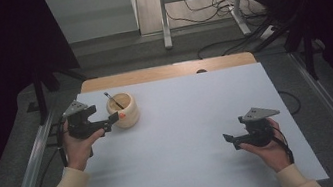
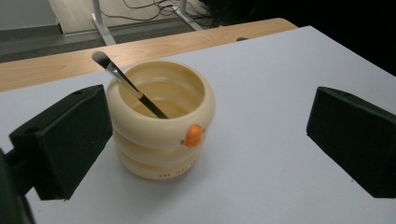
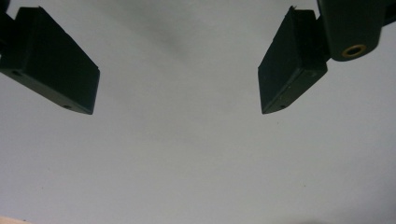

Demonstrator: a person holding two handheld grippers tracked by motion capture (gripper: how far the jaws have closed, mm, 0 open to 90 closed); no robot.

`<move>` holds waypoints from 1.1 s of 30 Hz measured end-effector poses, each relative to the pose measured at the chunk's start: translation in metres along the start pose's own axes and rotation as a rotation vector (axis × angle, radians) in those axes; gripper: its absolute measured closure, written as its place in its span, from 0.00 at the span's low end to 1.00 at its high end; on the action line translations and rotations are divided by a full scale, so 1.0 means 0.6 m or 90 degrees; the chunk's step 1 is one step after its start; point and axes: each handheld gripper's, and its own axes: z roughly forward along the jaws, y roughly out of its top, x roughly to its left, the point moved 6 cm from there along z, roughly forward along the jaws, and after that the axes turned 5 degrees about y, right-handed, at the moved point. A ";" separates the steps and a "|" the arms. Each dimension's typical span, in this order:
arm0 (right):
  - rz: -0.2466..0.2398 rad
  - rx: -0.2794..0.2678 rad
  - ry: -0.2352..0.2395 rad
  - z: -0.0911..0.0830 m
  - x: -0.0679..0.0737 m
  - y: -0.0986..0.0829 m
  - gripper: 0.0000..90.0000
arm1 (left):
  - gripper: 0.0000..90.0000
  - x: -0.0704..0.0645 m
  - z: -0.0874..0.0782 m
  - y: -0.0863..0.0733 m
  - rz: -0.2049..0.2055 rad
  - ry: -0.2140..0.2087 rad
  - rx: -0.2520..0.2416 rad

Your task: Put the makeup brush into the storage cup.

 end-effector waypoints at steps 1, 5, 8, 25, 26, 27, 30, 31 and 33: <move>0.000 -0.001 0.000 0.000 -0.001 0.000 0.15 | 0.01 -0.002 -0.002 -0.002 0.002 -0.002 0.000; 0.001 0.000 0.001 0.000 -0.001 0.000 0.15 | 0.01 -0.009 -0.007 -0.008 0.011 -0.004 0.003; 0.000 0.001 0.003 0.001 0.000 0.000 0.15 | 0.01 -0.014 -0.011 -0.014 0.015 -0.005 0.005; -0.003 -0.001 0.005 0.000 0.000 -0.001 0.15 | 0.03 -0.039 -0.032 -0.078 0.028 -0.020 0.051; -0.004 -0.001 0.005 0.000 0.000 -0.001 0.15 | 0.03 -0.039 -0.033 -0.082 0.029 -0.018 0.054; -0.005 -0.001 0.005 0.000 0.000 -0.001 0.15 | 0.03 -0.039 -0.034 -0.086 0.028 -0.016 0.058; -0.005 -0.002 0.006 0.000 0.001 -0.001 0.15 | 0.03 -0.039 -0.035 -0.098 0.027 -0.014 0.068; -0.005 -0.002 0.006 -0.001 0.000 0.000 0.15 | 0.03 -0.039 -0.035 -0.102 0.028 -0.014 0.071; -0.004 -0.004 0.006 -0.001 0.000 0.000 0.15 | 0.04 -0.041 -0.035 -0.112 0.028 -0.019 0.079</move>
